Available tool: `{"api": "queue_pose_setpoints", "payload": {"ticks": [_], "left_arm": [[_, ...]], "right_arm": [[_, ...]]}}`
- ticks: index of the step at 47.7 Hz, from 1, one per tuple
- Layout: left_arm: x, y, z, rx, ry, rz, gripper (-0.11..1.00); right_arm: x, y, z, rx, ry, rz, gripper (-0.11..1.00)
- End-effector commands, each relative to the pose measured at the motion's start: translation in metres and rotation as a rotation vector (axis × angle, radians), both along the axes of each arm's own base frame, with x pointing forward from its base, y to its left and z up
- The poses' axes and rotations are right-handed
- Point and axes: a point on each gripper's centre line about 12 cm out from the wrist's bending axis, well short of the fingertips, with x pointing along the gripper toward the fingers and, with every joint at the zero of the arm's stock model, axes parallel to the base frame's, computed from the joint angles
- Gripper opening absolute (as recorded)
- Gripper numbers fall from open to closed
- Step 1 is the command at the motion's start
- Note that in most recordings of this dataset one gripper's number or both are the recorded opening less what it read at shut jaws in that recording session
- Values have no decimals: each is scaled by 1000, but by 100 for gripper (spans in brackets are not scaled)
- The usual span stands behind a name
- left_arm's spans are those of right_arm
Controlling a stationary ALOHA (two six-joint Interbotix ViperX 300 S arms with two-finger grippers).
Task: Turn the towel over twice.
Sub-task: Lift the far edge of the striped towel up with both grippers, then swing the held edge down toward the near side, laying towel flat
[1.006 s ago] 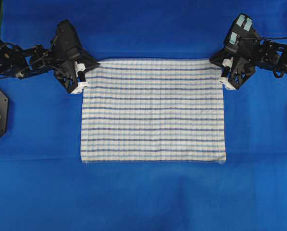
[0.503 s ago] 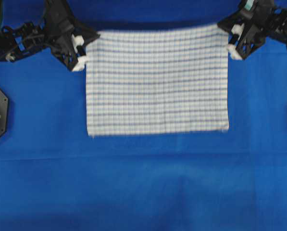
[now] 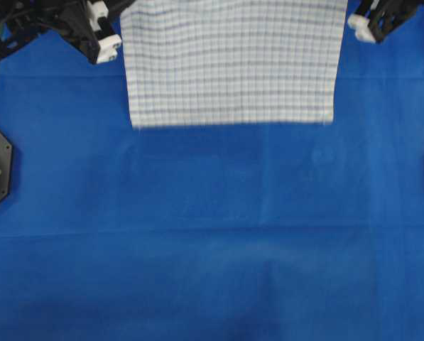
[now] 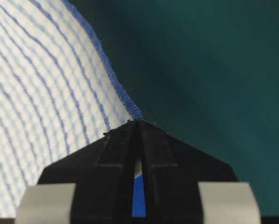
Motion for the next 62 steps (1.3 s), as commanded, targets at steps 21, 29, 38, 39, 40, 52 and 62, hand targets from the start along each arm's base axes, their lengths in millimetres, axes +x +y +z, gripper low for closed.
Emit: {"api": "queue_pose_setpoints", "payload": {"ticks": [21, 29, 38, 39, 40, 52, 62], "left_arm": [[-19, -32, 49, 105, -130, -59, 1], [-21, -44, 43, 103, -121, -92, 1], [-25, -58, 19, 74, -75, -132, 1], [-26, -60, 17, 70, -69, -139, 1], [-26, -62, 14, 67, -64, -145, 1], [-28, -97, -9, 24, -25, -268, 1], [-25, -129, -23, -36, 40, -389, 1]], "right_arm": [[-17, 38, 67, -67, -82, 62, 3], [-21, 57, 68, -36, -63, 106, 3], [-18, 80, 53, 51, -1, 177, 3], [-17, 83, 52, 56, 1, 186, 3], [-16, 86, 50, 63, 8, 197, 3], [-7, 131, 26, 160, 46, 338, 3], [-3, 171, 7, 246, 65, 453, 3]]}}
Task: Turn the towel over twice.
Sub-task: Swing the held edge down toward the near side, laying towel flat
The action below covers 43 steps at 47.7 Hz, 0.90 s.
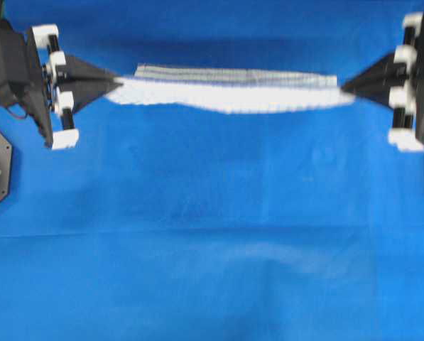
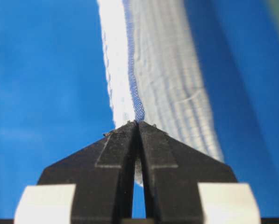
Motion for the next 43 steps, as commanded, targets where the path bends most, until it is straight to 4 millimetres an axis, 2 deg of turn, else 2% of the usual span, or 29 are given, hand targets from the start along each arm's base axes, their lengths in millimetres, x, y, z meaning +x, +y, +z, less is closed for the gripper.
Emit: {"api": "queue_pose_setpoints", "payload": {"ticks": [1, 11, 19, 32, 43], "left_arm": [[3, -13, 0, -10, 17, -53, 1], [8, -45, -15, -56, 98, -176, 1], [12, -65, -31, -105, 158, -238, 1], [22, -91, -61, -205, 272, -295, 1], [31, -107, -74, -239, 322, -325, 1]], "right_arm": [[3, 15, 0, 27, -13, 43, 3], [7, 49, -18, 122, 20, 120, 3], [11, 69, -46, 178, 100, 149, 3], [19, 92, -90, 234, 208, 167, 3], [21, 105, -111, 258, 275, 172, 3]]}}
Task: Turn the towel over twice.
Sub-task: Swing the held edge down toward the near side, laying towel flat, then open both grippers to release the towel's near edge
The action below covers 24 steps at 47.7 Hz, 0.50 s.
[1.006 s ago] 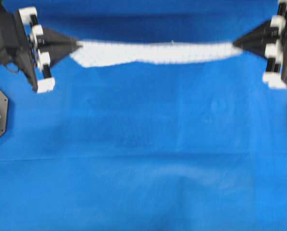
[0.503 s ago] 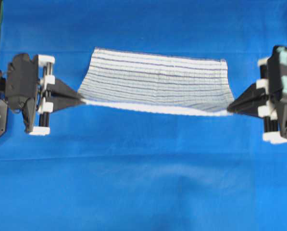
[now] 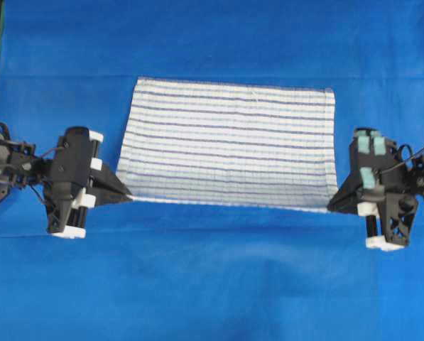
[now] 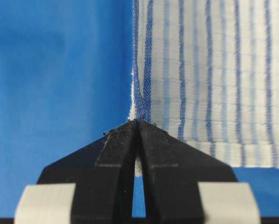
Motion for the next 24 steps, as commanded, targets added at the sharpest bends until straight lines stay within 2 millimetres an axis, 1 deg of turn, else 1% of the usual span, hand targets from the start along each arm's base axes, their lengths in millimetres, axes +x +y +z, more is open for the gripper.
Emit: {"api": "queue_pose_setpoints", "payload": {"ticks": [1, 10, 15, 20, 24], "left_arm": [[7, -6, 5, -6, -19, -14, 1], [11, -7, 4, -5, -5, -16, 2], [12, -7, 4, -5, -5, -16, 4], [12, -7, 3, -3, 5, -16, 12], [13, -8, 2, -1, 16, -16, 20]], "right_arm": [[3, 4, -1, 3, -1, 9, 3], [7, 6, -12, -3, 45, 6, 3], [8, 6, -14, -4, 54, 5, 3], [9, 6, -14, -5, 54, 4, 3], [9, 6, -14, -4, 49, 4, 3]]}}
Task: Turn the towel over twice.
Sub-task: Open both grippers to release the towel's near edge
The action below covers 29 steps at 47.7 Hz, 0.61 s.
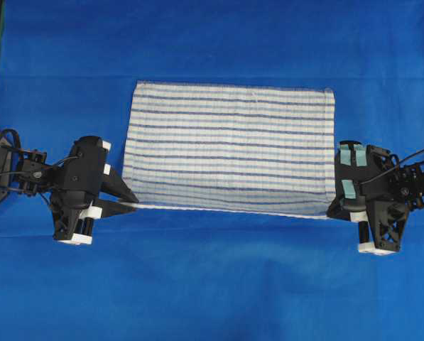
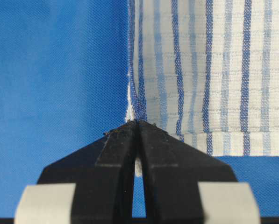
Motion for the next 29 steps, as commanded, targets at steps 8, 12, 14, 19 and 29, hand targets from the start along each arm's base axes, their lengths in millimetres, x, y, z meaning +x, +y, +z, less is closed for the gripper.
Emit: {"api": "queue_pose_setpoints", "payload": {"ticks": [8, 12, 14, 19, 29], "left_arm": [[8, -3, 7, 1, 5, -3, 54], [9, -3, 9, 2, 7, -4, 74], [10, -3, 10, 2, 9, -5, 80], [10, -3, 16, 5, 1, -7, 81], [12, 4, 36, 2, -59, 12, 77]], "right_arm": [[7, 3, 10, 10, -39, 5, 11], [9, 3, 12, 9, -42, 6, 36], [10, 4, 14, 10, -48, 6, 48], [11, 3, 19, -1, -60, 19, 68], [11, -10, 46, -32, -146, 9, 64]]}}
